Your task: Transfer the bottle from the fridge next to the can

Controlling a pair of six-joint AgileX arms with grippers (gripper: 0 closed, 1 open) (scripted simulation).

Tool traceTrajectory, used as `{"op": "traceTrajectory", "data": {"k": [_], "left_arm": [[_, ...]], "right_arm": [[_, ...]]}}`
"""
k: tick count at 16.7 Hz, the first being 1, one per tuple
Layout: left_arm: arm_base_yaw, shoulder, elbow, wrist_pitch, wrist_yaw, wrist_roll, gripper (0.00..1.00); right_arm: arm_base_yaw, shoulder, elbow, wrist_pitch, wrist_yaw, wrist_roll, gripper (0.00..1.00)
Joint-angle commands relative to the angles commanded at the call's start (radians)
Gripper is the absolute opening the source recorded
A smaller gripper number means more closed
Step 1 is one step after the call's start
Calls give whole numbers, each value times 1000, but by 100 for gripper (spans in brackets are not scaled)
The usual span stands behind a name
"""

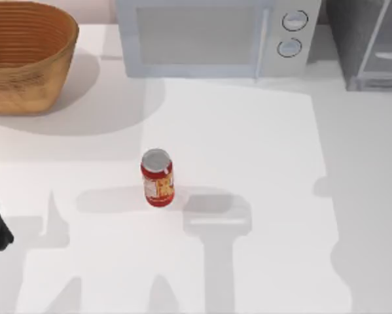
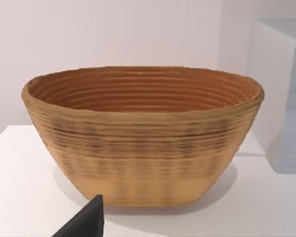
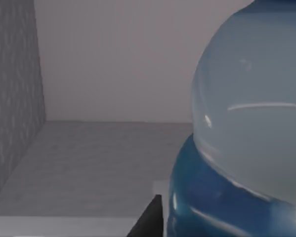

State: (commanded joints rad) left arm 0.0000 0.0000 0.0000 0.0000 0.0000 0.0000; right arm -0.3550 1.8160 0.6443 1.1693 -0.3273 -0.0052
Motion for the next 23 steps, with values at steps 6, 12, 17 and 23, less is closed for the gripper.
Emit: {"op": "traceTrajectory", "data": {"k": [6,12,17,23], "left_arm": [[0,0,0,0,0,0,100],[0,0,0,0,0,0,100],[0,0,0,0,0,0,100],[0,0,0,0,0,0,100]], "right_arm": [[316,112,6,108,310,8,0],[776,226,-5,235,768,6,0],[1122,276,-27,303,1115,4,0],[1244,279,-42,317,1237,2,0]]}}
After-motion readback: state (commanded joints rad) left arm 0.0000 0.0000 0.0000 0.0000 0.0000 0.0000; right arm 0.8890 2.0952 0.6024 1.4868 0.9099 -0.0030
